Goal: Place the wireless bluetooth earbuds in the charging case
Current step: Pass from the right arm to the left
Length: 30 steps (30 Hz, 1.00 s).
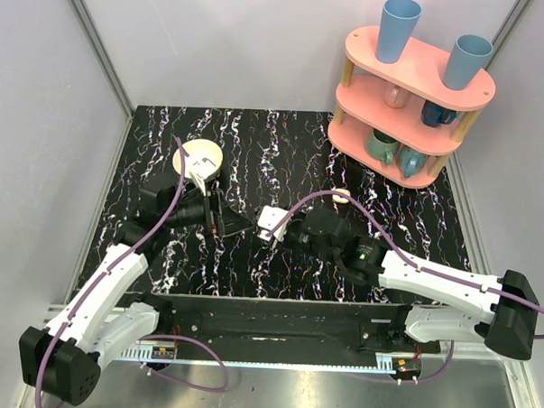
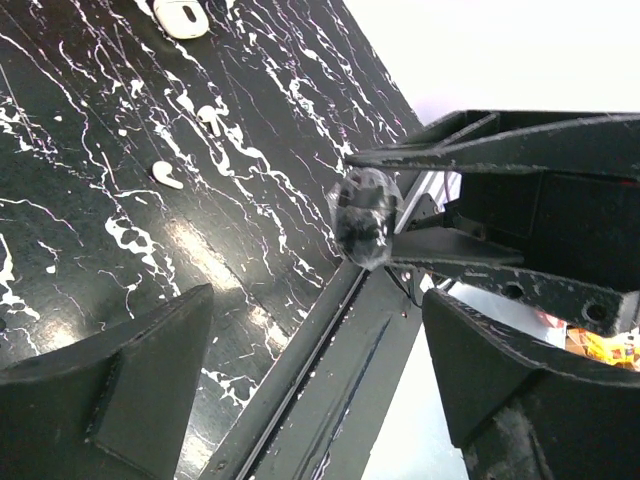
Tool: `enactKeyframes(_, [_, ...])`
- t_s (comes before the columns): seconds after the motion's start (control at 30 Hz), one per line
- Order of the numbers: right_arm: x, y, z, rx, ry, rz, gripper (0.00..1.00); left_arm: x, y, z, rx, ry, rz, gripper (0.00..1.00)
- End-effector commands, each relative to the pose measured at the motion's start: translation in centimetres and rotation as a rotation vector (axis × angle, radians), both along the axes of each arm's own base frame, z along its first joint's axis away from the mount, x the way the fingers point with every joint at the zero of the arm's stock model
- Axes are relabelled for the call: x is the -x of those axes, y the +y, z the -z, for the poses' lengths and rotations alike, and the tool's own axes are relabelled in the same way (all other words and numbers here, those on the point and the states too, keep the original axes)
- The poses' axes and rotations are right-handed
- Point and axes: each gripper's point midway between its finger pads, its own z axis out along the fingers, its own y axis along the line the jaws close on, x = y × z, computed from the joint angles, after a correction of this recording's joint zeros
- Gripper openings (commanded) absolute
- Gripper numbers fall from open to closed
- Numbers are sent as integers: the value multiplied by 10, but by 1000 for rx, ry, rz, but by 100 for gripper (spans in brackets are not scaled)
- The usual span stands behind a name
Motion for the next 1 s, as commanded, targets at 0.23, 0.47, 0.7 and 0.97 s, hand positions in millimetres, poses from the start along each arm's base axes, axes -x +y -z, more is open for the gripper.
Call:
enactKeyframes(0.23, [10,14,-17,-67,2,-35,0,-13,-9,-20,29,-70,-29,79])
enactKeyframes(0.47, [11,18,-17,-76,4,-39,0,-12,-16,-24,54,-75,9,74])
enactKeyframes(0.7, [11,19,-18,-82,0,-40,0,-6,-20,-18,49,-62,42,63])
enactKeyframes(0.97, [12,20,-18,-92,4,-44,0,-3,-25,-20,71,-63,44,53])
